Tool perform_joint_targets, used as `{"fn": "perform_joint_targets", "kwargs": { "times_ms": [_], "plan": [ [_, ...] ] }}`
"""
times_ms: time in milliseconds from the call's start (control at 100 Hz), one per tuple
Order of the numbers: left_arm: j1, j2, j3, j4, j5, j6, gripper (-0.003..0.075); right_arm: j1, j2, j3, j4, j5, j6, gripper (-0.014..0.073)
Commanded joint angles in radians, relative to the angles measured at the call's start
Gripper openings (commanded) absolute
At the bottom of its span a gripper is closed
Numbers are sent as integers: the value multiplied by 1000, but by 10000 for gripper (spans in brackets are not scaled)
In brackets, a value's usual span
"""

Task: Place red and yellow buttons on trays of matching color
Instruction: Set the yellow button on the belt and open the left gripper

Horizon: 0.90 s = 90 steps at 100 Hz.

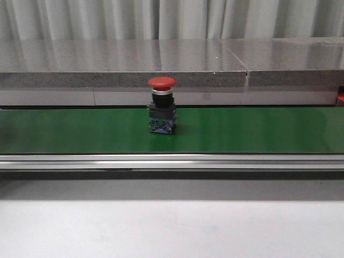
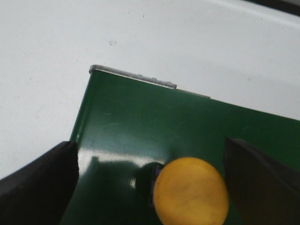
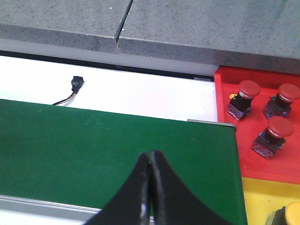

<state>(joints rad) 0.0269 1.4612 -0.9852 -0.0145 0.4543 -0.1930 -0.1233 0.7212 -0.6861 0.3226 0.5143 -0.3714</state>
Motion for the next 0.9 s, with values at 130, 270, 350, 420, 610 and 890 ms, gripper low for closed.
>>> {"fn": "perform_joint_targets", "kwargs": {
  "times_ms": [130,270,350,420,610,890],
  "plan": [
    [-9,-157,-28,-9,-74,13,610,1,-7,-26,10,-58,-5,-67],
    [-32,-246,-28,-9,-65,48,609,1,-7,-26,10,-58,-5,-67],
    [-64,-296,-22,-9,-63,55,609,1,-7,-26,10,-58,-5,-67],
    [-94,-338,-11,-9,-63,55,609,1,-7,-26,10,-58,-5,-67],
    [-159,-456,61,-3,-71,55,609,1,-7,-26,10,-58,-5,-67],
    [-171,-688,237,8,-89,55,608,1,-7,-26,10,-58,-5,-67]
  ]
}}
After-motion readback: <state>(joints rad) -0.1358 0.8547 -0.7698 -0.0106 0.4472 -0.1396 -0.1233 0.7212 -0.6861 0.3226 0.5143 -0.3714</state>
